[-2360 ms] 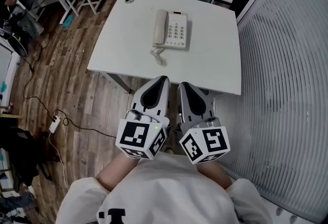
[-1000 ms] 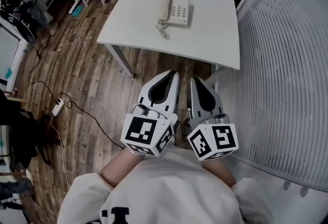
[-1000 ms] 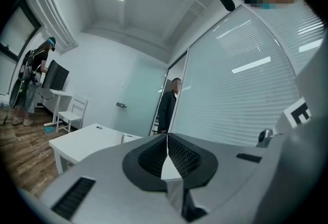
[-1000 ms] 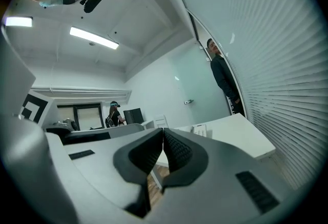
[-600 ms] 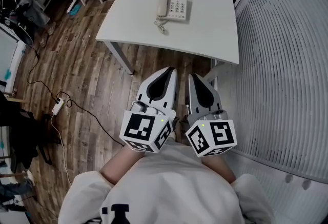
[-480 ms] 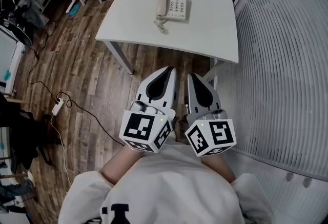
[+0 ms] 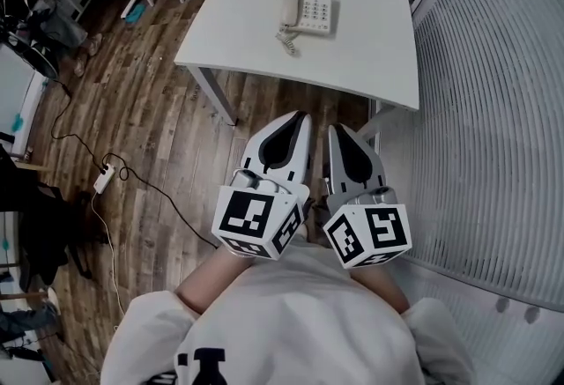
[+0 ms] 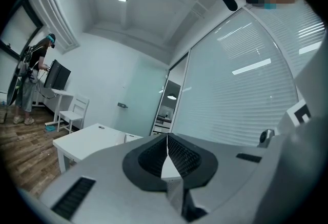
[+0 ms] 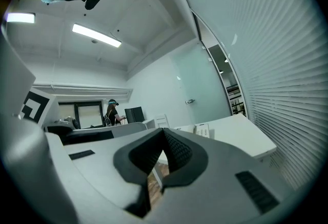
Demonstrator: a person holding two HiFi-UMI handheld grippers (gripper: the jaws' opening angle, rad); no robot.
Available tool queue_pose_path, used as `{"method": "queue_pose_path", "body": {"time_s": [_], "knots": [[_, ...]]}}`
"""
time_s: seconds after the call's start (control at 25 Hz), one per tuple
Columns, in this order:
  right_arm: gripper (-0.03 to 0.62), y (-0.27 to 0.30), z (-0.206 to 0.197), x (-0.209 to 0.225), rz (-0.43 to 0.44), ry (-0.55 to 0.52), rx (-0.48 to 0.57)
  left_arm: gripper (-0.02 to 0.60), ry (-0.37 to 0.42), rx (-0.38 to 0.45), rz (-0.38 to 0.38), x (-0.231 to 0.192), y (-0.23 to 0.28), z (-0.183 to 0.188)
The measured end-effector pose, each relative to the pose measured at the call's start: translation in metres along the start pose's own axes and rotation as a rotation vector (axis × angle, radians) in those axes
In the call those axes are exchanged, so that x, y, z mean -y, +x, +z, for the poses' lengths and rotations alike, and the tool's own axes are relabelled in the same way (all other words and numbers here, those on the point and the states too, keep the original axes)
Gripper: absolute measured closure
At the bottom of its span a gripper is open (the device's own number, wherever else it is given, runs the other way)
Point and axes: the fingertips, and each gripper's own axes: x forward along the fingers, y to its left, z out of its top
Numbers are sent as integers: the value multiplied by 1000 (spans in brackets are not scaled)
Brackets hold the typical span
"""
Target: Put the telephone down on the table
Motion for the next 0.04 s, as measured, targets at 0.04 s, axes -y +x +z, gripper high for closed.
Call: {"method": "queue_pose_path", "body": {"time_s": [0.04], "knots": [[567, 0, 0, -1, 0, -1, 1, 571, 1, 0, -1, 0, 0, 0]]}}
